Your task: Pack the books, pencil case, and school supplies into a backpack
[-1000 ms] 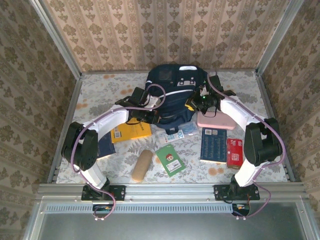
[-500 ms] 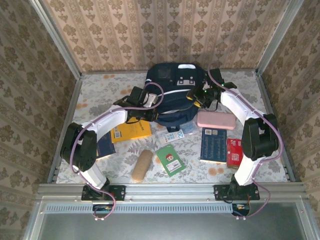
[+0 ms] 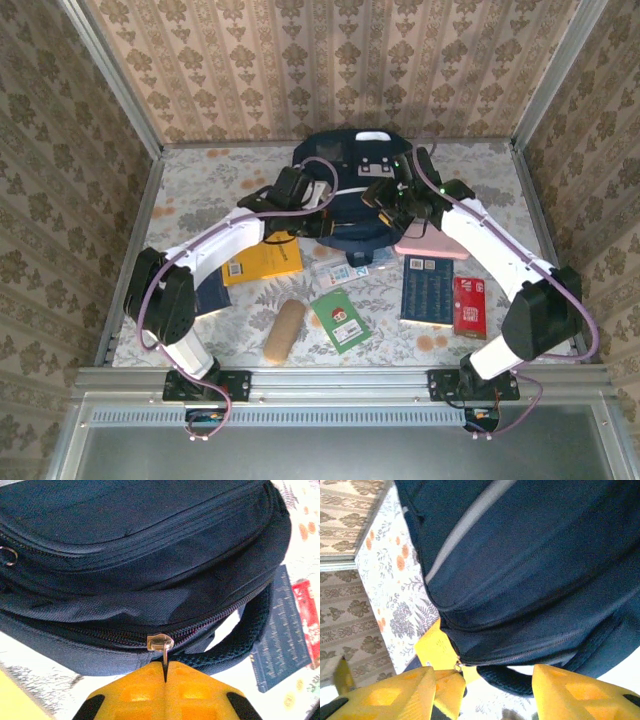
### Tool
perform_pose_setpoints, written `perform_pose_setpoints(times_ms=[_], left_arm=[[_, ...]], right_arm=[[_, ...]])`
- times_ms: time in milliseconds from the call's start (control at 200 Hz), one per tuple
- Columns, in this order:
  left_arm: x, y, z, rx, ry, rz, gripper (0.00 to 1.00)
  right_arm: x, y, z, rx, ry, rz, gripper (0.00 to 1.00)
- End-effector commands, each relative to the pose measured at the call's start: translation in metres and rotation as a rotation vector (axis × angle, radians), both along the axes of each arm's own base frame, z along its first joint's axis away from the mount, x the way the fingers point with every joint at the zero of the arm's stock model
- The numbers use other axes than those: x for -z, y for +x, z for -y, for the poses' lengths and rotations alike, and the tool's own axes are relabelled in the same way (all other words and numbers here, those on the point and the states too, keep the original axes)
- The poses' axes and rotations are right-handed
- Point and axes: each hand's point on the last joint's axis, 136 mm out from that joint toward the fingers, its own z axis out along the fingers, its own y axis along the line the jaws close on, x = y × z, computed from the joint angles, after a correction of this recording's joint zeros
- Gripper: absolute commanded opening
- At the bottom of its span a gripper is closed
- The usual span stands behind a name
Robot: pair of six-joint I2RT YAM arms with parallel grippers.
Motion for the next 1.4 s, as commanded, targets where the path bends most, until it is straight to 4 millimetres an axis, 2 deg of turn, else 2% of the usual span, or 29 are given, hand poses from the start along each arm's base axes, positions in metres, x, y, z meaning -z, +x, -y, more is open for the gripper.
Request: perform_pose_setpoints(times_ms=[0,90,155,310,470,540,620,740,820,900,1010,1070,1100,1205,1305,1395], left_arm=[[-0.059,-0.002,0.024,0.027,-0.131,0.079,0.0],[-0.063,-0.004,0.03,0.03,-0.137,0.088,0.0],[-0.065,-0.005,0.033,0.029,-0.148,0.09,0.0],[-0.068,-0.011,0.042,0.055,-0.154,0.092,0.0],[-0.064,-0.014,0.044,0.064,-0.143,0.097,0.0],[-0.061,-0.013,0.044,0.066,-0.134,0.101,0.0],[-0.058,-0.013,0.044,0.067,-0.126,0.098,0.0],[-0.052,-0.012,0.044,0.07,-0.107,0.095,0.0],[-0.045,-0.012,0.04,0.069,-0.076,0.091,0.0],[-0.036,-0.012,0.034,0.07,-0.034,0.089,0.0],[-0.02,-0.012,0.021,0.071,0.038,0.059,0.0],[-0.01,-0.012,0.013,0.076,0.038,0.013,0.24],[-0.005,-0.011,0.008,0.062,0.038,-0.014,0.3],[0.002,-0.008,-0.002,0.027,0.02,-0.039,0.35],[0.008,-0.005,-0.01,-0.005,0.031,-0.046,0.35],[0.015,-0.005,-0.012,-0.022,0.036,-0.062,0.35]], right_arm=[[0.014,-0.011,-0.012,0.093,0.128,-0.112,0.55],[0.022,-0.016,-0.02,0.095,0.143,-0.153,0.54],[0.024,-0.011,-0.025,0.098,0.156,-0.143,0.54],[0.041,0.002,-0.024,0.116,0.147,-0.149,0.55],[0.061,0.009,-0.017,0.138,0.062,-0.192,0.52],[0.074,0.004,-0.007,0.176,-0.002,-0.248,0.47],[0.079,0.008,0.0,0.212,-0.027,-0.244,0.38],[0.084,0.014,0.008,0.231,-0.042,-0.231,0.15],[0.088,0.013,0.017,0.244,-0.075,-0.228,0.04],[0.089,0.014,0.021,0.223,-0.1,-0.213,0.02],[0.084,0.02,0.014,0.107,-0.131,-0.154,0.04],[0.084,0.02,0.014,0.044,-0.165,-0.137,0.04],[0.083,0.019,0.015,0.023,-0.184,-0.131,0.04],[0.08,0.018,0.017,-0.047,-0.235,-0.092,0.05],[0.088,0.013,0.026,-0.056,-0.284,-0.116,0.03],[0.096,0.01,0.025,-0.066,-0.281,-0.133,0.0]])
